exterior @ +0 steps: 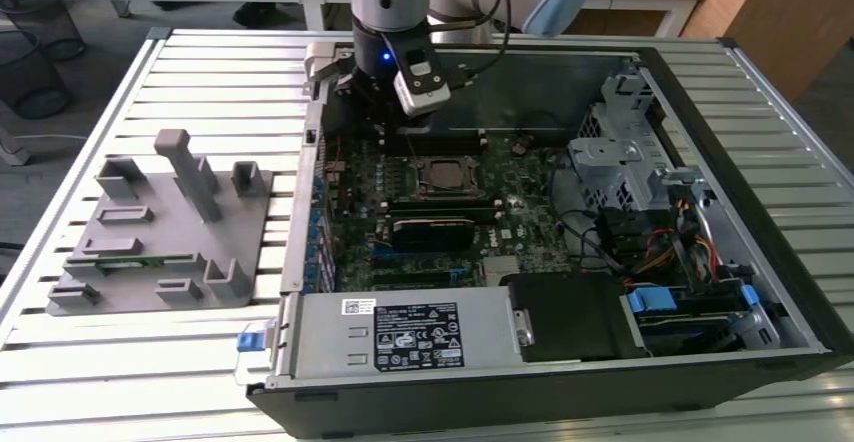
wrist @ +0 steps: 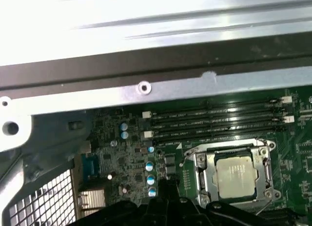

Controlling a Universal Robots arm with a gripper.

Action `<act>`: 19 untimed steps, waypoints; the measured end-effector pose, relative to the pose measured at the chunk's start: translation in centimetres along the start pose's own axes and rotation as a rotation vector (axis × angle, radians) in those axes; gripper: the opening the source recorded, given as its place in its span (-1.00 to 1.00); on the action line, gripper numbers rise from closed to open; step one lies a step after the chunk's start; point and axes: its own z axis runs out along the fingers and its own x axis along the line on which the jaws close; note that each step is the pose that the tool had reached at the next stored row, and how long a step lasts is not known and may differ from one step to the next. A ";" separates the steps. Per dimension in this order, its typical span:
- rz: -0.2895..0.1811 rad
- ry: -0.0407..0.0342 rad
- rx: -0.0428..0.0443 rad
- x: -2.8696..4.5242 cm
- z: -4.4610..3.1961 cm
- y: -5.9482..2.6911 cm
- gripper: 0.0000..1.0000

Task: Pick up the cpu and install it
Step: 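Install the first cpu locking lever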

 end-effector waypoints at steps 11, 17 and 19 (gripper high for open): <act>0.000 0.0004 -0.0027 0.00 -0.01 0.00 -0.79; -0.010 -0.0015 -0.0033 0.03 -0.11 0.08 -0.79; -0.013 -0.0019 -0.0032 0.04 -0.11 0.17 -0.79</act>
